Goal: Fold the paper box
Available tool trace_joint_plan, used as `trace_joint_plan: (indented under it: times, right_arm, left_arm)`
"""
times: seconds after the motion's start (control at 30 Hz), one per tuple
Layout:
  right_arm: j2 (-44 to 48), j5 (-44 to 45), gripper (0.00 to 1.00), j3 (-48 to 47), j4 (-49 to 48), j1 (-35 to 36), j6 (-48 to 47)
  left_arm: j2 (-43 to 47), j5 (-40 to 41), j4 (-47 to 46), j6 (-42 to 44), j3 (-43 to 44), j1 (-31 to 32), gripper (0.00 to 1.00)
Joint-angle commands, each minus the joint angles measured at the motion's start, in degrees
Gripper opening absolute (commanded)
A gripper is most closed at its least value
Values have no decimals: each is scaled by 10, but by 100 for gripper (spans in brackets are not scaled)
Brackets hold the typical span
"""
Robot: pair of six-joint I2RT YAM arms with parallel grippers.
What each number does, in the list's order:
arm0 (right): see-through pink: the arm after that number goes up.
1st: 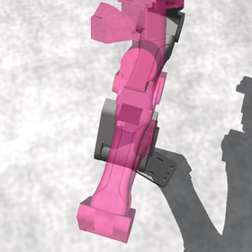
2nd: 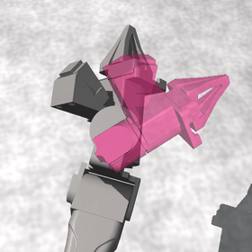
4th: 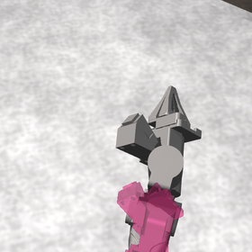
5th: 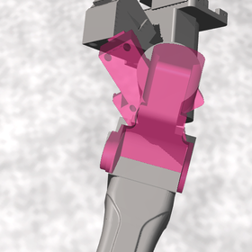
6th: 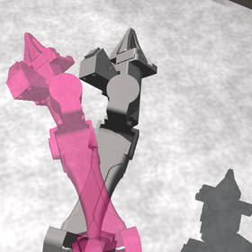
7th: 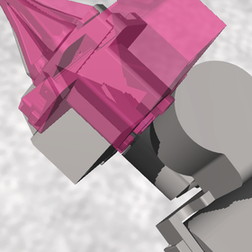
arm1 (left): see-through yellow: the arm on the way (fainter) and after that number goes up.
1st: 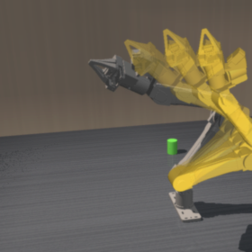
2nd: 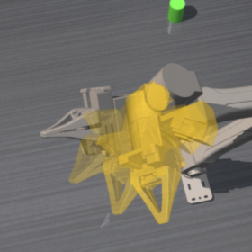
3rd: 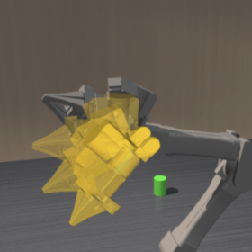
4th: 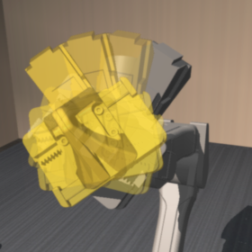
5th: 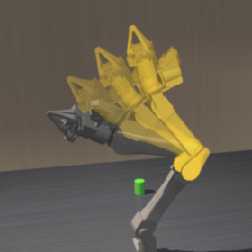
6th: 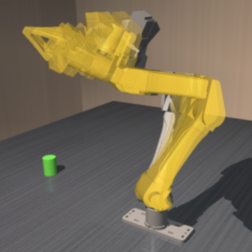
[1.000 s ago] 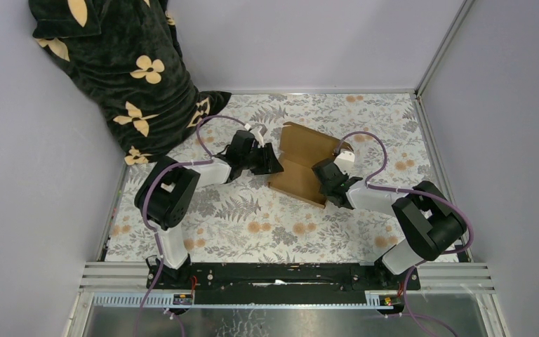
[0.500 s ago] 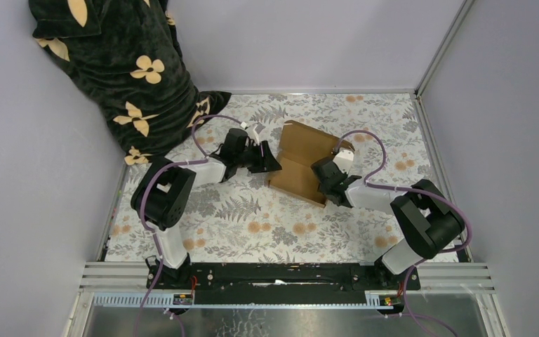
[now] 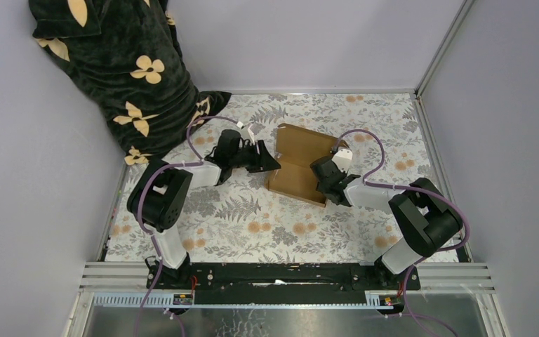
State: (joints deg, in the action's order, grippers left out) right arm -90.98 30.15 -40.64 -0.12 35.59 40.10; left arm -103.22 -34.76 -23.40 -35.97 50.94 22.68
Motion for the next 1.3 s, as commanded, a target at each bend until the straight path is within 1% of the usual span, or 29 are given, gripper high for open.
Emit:
trace_joint_plan:
  times: [0.0,0.27,0.33,0.4,0.5,0.57,0.63,0.73,0.83,1.0,1.27]
  right_arm:
    - [-13,-30,44,-6,17,-1,0]
    - [-14,-31,44,-7,17,-1,-1]
    - [-13,-31,44,-6,17,-1,0]
    - [-13,-30,44,-5,17,-2,-1]
    - [-14,-31,44,-6,16,-1,0]
    - [-14,-32,44,-7,16,-2,-2]
    - [-15,-32,44,-6,15,-1,-2]
    - [-15,-34,44,-6,14,-1,-3]
    - [-15,-34,44,-6,13,-1,-3]
    - [-15,-35,44,-6,13,-1,-4]
    - [-17,-37,44,-7,12,-1,-6]
  left_arm:
    - [26,-13,-64,-14,-27,-17,52]
    - [72,19,-76,-19,-62,-39,51]
    - [77,38,-65,-22,-65,-43,51]
    - [71,51,-36,-16,-57,-46,49]
    - [61,63,-16,-11,-54,-46,46]
    - [54,69,-7,-8,-55,-46,41]
    - [43,72,-3,-9,-54,-46,39]
    - [25,72,-6,-11,-53,-46,38]
    - [5,81,20,-8,-37,-46,38]
    - [-17,87,33,-2,-30,-45,38]
    - [-23,57,-17,-21,-41,-38,38]
